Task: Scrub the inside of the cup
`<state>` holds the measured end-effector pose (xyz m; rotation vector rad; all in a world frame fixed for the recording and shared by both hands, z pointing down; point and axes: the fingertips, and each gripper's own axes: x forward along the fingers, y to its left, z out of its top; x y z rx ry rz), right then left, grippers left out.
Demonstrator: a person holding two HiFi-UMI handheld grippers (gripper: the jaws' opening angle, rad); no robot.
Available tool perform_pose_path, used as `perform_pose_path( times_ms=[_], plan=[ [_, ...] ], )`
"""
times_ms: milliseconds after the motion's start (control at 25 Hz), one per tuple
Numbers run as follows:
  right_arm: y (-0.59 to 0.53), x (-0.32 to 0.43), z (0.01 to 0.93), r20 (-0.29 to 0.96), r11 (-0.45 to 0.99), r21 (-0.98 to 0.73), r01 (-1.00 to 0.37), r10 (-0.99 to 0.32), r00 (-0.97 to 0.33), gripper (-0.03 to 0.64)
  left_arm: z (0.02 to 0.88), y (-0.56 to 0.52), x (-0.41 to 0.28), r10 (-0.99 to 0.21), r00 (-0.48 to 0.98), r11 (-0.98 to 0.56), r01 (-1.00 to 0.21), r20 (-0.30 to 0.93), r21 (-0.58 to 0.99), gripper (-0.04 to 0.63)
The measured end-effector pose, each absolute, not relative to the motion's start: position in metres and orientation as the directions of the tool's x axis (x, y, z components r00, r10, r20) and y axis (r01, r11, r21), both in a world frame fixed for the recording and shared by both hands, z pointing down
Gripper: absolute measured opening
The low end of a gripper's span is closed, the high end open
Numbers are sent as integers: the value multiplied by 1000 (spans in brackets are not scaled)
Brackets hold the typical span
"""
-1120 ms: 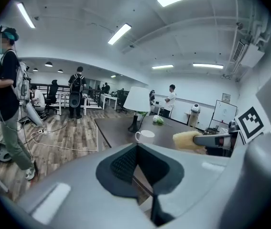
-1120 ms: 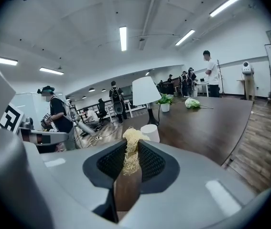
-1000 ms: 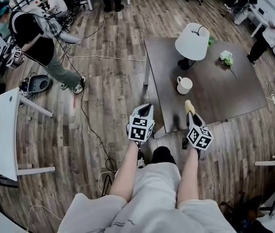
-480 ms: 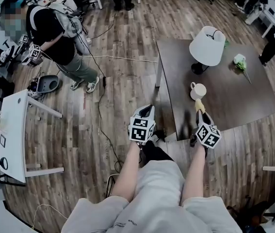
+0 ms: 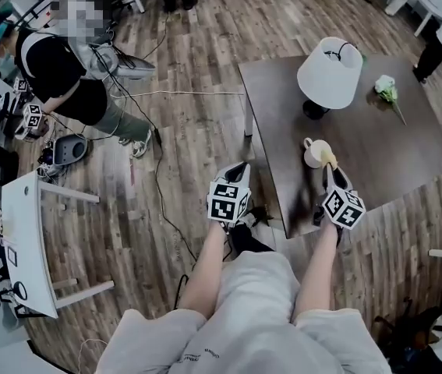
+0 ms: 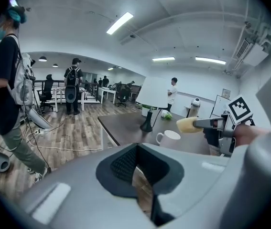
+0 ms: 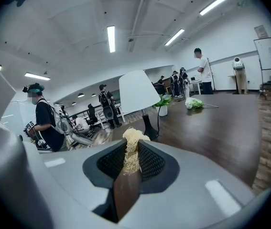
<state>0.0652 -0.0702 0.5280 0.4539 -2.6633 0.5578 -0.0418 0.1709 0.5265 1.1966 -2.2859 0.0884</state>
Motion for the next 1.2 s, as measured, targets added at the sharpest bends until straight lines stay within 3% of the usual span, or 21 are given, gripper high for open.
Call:
perform_pose_path(
  times_ms=[520, 760, 1200],
  plan=[
    [-116, 27, 516, 403, 850, -392, -352, -186, -896, 94, 522, 73, -83, -799, -330, 435, -894, 502, 106, 2],
    [-106, 13, 528, 486, 867, -428, -256, -18, -874, 94, 524, 62, -101, -778, -322, 384, -923, 540, 3, 0],
    [-124, -6, 545, 499, 800, -485, -354, -80, -863, 95, 550, 60, -129, -771, -227, 254, -966, 595, -40, 2]
  ],
)
